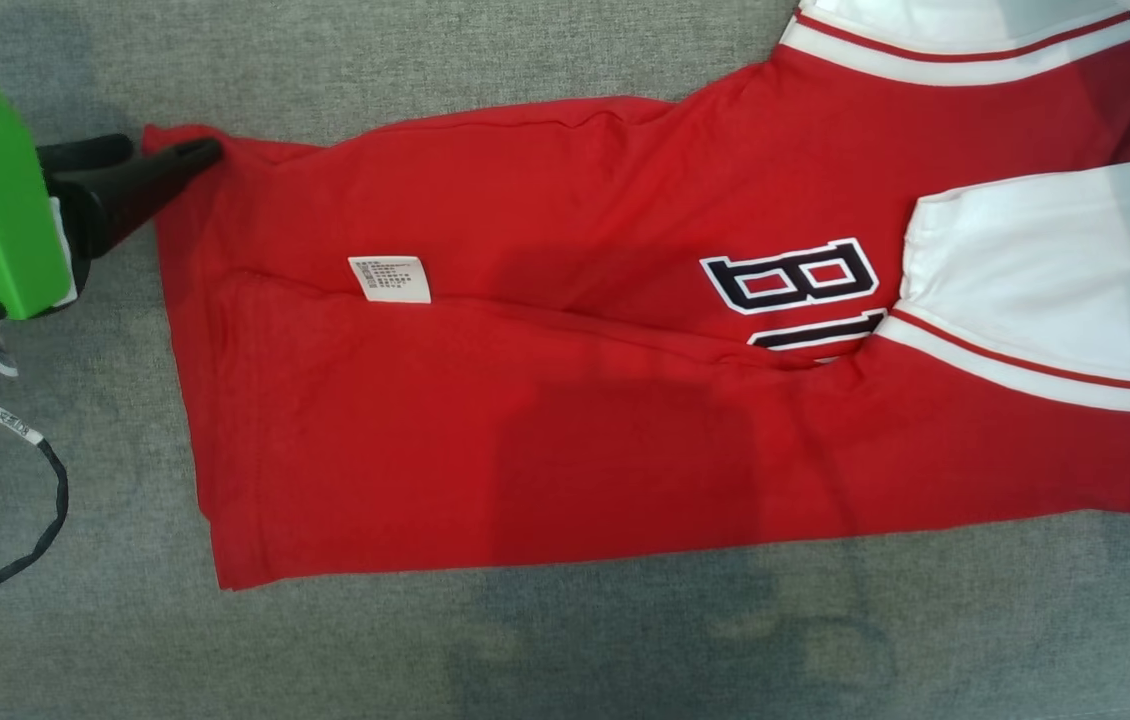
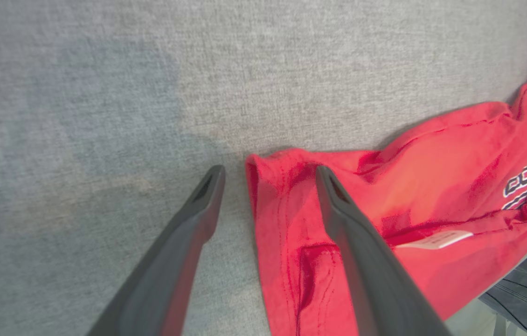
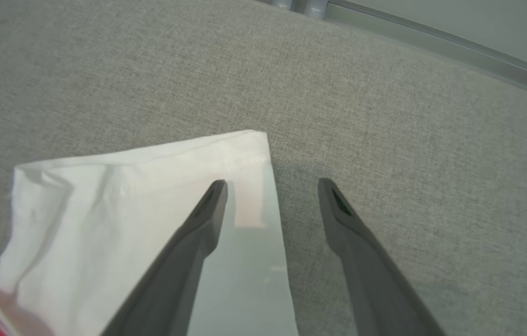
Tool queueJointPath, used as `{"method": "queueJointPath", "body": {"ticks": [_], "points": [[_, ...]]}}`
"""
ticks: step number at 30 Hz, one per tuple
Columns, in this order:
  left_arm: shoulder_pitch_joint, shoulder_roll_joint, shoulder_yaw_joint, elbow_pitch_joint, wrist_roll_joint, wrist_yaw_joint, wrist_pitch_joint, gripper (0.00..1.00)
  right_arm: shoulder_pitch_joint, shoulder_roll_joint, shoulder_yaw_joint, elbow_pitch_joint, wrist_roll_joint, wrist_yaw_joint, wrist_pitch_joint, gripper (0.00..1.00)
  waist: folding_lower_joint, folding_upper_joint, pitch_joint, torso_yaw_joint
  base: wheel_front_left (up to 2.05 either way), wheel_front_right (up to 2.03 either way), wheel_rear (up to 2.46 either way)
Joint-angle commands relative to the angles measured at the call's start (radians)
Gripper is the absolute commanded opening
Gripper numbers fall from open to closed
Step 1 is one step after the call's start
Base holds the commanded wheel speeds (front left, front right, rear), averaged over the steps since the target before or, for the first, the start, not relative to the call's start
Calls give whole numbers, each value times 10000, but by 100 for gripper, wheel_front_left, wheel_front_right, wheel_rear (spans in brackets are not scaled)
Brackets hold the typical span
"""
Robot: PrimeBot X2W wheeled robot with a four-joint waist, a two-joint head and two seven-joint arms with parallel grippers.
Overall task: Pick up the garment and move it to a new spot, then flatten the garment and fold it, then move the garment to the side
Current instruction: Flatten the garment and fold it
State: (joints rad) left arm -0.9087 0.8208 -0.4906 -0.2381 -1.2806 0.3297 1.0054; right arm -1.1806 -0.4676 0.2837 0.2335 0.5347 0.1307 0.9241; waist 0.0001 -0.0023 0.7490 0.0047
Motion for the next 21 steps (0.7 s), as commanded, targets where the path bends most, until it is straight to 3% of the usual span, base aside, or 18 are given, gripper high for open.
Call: {"method": "queueJointPath", "body": {"ticks": [1, 5, 18, 20, 21], "points": [[91, 29, 170, -64, -180, 34, -53, 100, -100, -94, 54, 80, 62, 0, -96, 100, -1, 23, -94, -28, 0, 0, 0], [258, 200, 439, -237, -475, -9, 14, 100, -76, -181, 150, 191, 173, 0, -211, 100, -1, 23, -199, -52, 0, 0, 0], [905, 486, -289, 100, 172, -402, -22, 100, -134, -45, 453, 77, 300, 0, -239, 100, -1, 23, 69, -266, 0, 0, 0], [1082, 386, -345, 144, -22, -533, 1, 0, -142, -33, 477, 69, 311, 0, -207, 100, -1, 23, 70, -264, 0, 0, 0], [1237, 426, -464, 81, -222, -667, 239, 0, -151, -38, 484, 63, 307, 0, -199, 100, -1, 23, 59, -251, 0, 0, 0]]}}
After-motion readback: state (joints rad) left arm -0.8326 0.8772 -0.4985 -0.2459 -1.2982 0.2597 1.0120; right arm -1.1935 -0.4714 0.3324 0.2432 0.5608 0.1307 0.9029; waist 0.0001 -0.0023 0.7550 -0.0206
